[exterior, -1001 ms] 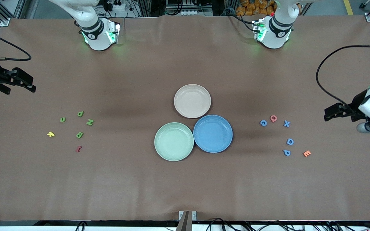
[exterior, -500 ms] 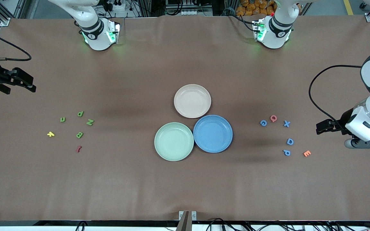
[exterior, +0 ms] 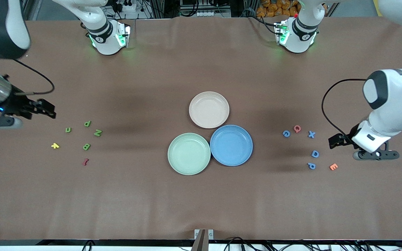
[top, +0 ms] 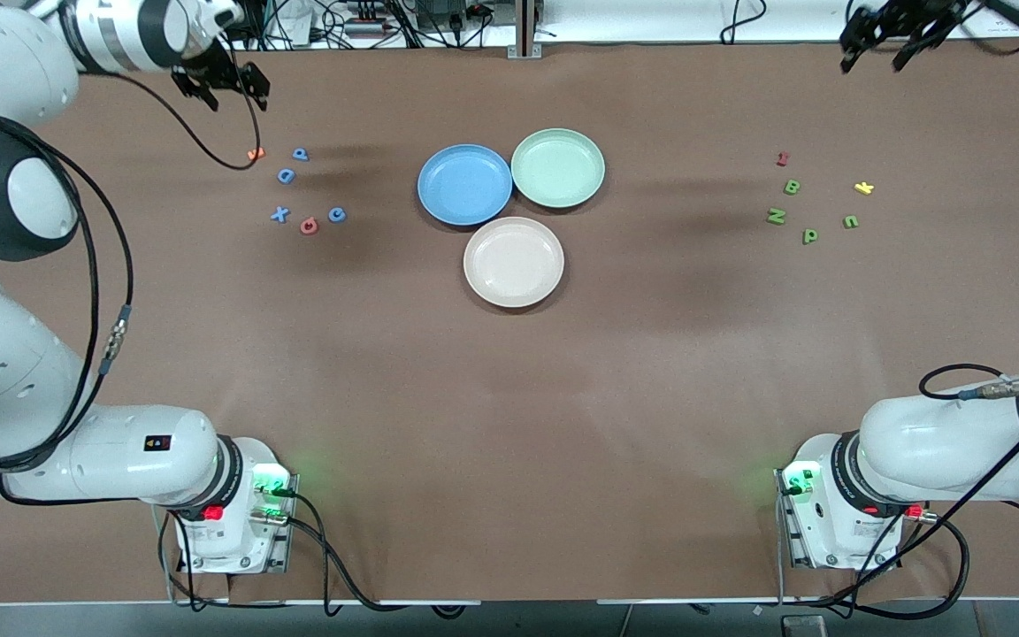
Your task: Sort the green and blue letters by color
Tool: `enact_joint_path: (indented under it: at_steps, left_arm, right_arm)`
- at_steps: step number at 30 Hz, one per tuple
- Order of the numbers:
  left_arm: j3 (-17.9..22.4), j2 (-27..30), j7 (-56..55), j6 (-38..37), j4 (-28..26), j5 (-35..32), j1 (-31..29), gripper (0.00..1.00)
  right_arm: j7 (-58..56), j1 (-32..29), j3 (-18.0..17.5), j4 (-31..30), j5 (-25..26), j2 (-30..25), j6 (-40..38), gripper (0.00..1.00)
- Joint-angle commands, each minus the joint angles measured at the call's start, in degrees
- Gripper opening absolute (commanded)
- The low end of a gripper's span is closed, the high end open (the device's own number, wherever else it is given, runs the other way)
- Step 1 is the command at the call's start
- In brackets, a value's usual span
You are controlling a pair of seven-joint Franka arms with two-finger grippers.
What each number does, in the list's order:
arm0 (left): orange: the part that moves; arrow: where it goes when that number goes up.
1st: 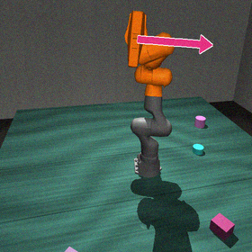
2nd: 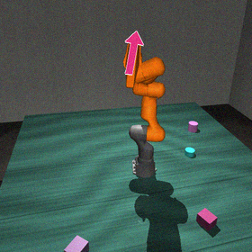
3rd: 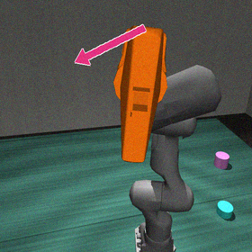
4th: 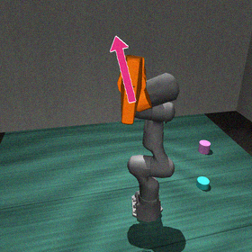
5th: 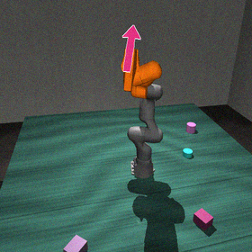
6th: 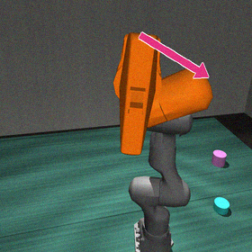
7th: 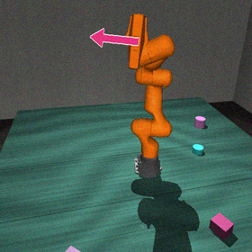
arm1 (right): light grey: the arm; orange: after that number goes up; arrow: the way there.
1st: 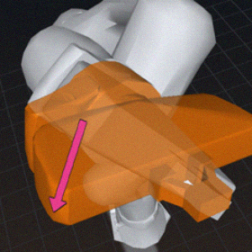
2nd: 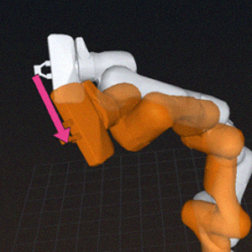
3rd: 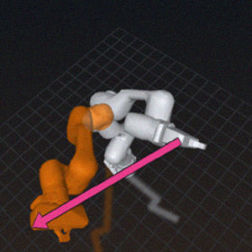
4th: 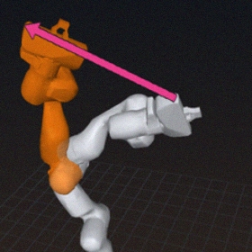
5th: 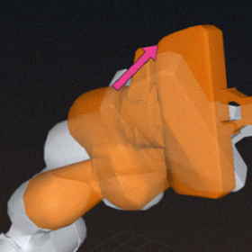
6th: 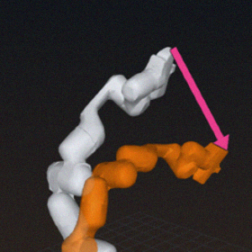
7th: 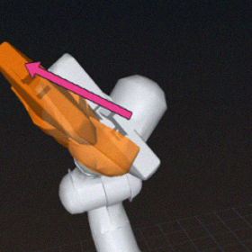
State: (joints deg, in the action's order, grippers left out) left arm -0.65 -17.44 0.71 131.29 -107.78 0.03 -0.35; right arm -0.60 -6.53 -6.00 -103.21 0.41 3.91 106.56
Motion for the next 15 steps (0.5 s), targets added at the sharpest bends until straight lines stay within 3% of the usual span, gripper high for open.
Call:
enact_joint_path:
  at_steps: [1,15]
  left_arm:
    - [-0.23,3.21,-0.8,7.48,-8.66,-0.82,-0.27,1.0]
    - [-0.23,0.13,-0.89,14.08,-14.65,-0.82,-0.26,1.0]
  right_arm:
    - [3.06,-0.24,-0.06,-6.99,1.17,0.75,6.54,0.86]
    - [14.04,-0.59,0.02,-15.88,1.08,9.54,23.69,0.86]
